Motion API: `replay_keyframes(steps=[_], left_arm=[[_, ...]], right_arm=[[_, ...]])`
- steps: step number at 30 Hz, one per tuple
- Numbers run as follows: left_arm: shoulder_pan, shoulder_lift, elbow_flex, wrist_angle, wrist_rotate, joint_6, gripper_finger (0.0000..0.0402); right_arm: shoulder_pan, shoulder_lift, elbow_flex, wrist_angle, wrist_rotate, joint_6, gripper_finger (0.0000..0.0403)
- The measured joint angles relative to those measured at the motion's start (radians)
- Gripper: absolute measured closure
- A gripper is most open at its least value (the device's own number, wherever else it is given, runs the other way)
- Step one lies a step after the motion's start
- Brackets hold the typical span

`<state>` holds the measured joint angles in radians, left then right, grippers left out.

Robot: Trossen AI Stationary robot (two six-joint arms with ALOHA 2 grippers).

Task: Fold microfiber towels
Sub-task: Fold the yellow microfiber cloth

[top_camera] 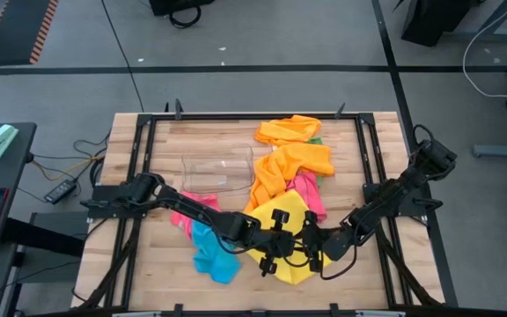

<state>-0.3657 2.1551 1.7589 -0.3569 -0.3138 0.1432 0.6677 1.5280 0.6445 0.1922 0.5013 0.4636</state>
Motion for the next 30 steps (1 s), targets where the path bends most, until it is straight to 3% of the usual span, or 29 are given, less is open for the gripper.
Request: replay_keyframes(steps=[9,15,20,26,30], left_arm=[[0.003,0.0,0.0,0.001,0.0,0.0,0.0382],[0.003,0.0,0.0,0.001,0.0,0.0,0.0389],[0.004,-0.001,0.0,0.0,0.0,-0.001,0.0366],[-0.015,-0.019,0.015,-0.037,0.0,-0.028,0.0333],[-0.049,-0.048,0.03,-0.148,0.001,-0.106,0.0306]], right_arm=[[0.0,0.0,0.0,0.021,-0.013,-0.02,0.0286],[-0.005,0.0,0.0,0.021,-0.013,-0.067,0.0338],[-0.006,0.0,0.0,0.02,-0.012,-0.109,0.0392],[0.005,-0.001,0.0,-0.028,-0.016,-0.112,0.0396],[0.01,-0.001,0.0,-0.073,-0.018,-0.098,0.0397]])
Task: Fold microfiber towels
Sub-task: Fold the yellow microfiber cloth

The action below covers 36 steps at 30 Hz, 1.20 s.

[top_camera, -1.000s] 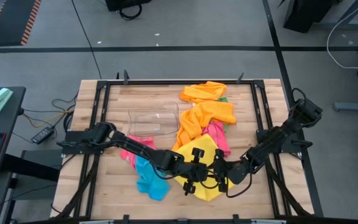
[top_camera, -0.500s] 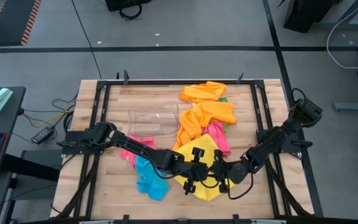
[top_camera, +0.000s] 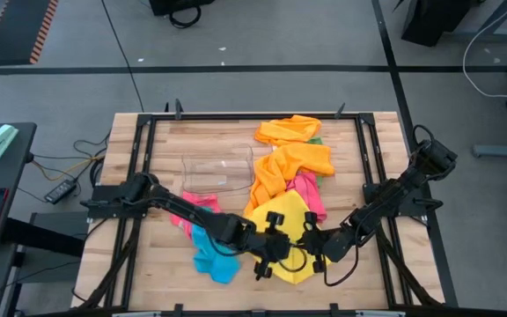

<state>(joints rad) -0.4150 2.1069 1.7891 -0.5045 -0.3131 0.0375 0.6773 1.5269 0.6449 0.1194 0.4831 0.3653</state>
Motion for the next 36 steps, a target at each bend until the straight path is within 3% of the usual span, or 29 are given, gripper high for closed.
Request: replay_keyframes(steps=[12,22,30,36], left_arm=[[-0.043,0.003,-0.002,-0.492,-0.029,-0.227,0.027],[0.053,0.005,-0.081,-0.428,-0.028,-0.072,0.0274],[0.127,0.005,-0.081,-0.363,0.348,0.019,0.0275],[0.188,0.005,-0.081,-0.351,0.525,0.001,0.0289]], right_arm=[[0.0,0.0,0.0,-0.009,-0.11,-0.011,0.0399],[0.0,0.0,0.0,-0.009,-0.122,-0.029,0.0399],[0.0,0.0,0.0,-0.009,-0.122,-0.033,0.0399],[0.0,0.0,0.0,-0.009,-0.122,-0.032,0.0398]])
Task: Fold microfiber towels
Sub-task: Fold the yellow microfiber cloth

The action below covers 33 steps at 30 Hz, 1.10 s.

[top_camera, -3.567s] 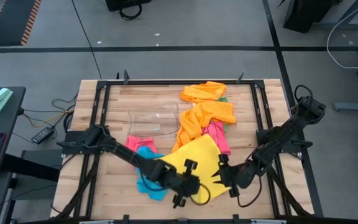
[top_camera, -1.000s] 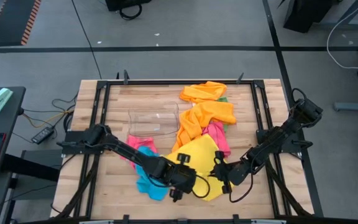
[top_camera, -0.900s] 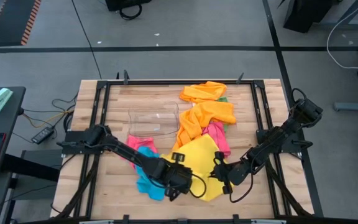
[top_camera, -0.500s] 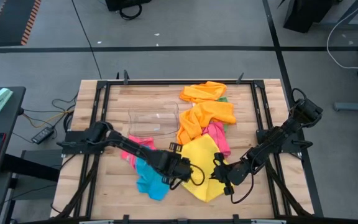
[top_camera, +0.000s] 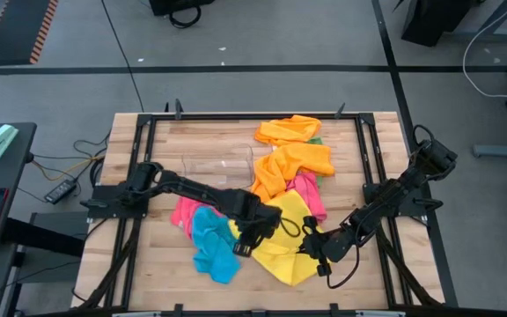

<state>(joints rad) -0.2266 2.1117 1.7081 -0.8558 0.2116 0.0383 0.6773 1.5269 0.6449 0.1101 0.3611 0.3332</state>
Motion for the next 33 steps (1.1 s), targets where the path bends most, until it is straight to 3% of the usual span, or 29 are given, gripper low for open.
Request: replay_keyframes(steps=[15,24,33], left_arm=[[-0.049,0.035,0.0,0.06,0.014,0.031,0.0316],[-0.048,0.036,0.0,-0.025,0.009,0.01,0.0329],[-0.059,0.036,0.0,-0.127,-0.129,0.008,0.0338]], right_arm=[[0.0,0.0,0.0,0.001,-0.003,-0.003,0.0398],[0.0,-0.001,0.0,-0.001,-0.004,-0.001,0.0397],[0.0,-0.001,0.0,-0.007,-0.004,0.006,0.0397]])
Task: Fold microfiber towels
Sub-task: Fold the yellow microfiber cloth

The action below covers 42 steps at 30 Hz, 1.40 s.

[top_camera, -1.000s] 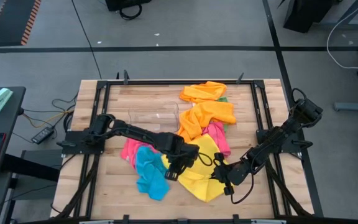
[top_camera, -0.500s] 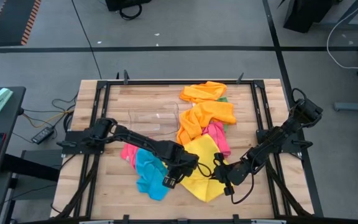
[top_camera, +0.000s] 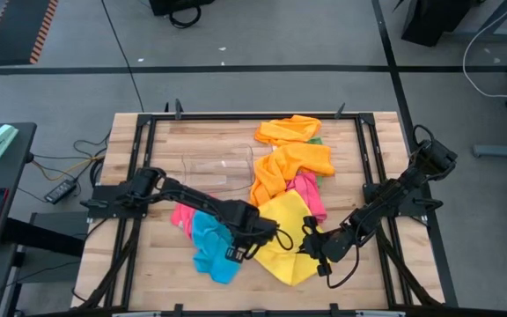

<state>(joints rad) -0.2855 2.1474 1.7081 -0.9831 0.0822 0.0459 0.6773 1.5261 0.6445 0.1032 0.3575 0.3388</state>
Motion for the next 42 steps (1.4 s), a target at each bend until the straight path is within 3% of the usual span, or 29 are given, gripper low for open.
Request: replay_keyframes(steps=[5,19,36,42], left_arm=[[-0.001,0.0,0.0,-0.068,-0.061,-0.026,0.0336],[0.0,0.0,0.0,-0.24,-0.064,-0.123,0.0364],[0.0,0.0,0.0,-0.291,-0.069,-0.139,0.0394],[-0.027,-0.001,0.036,-0.346,-0.164,-0.125,0.0397]], right_arm=[[0.0,0.0,0.0,0.0,-0.002,0.001,0.0397],[0.0,0.0,0.0,-0.001,-0.007,0.001,0.0397],[0.0,0.0,0.0,0.0,-0.011,0.001,0.0397],[-0.001,0.0,0.0,0.0,-0.014,-0.002,0.0397]])
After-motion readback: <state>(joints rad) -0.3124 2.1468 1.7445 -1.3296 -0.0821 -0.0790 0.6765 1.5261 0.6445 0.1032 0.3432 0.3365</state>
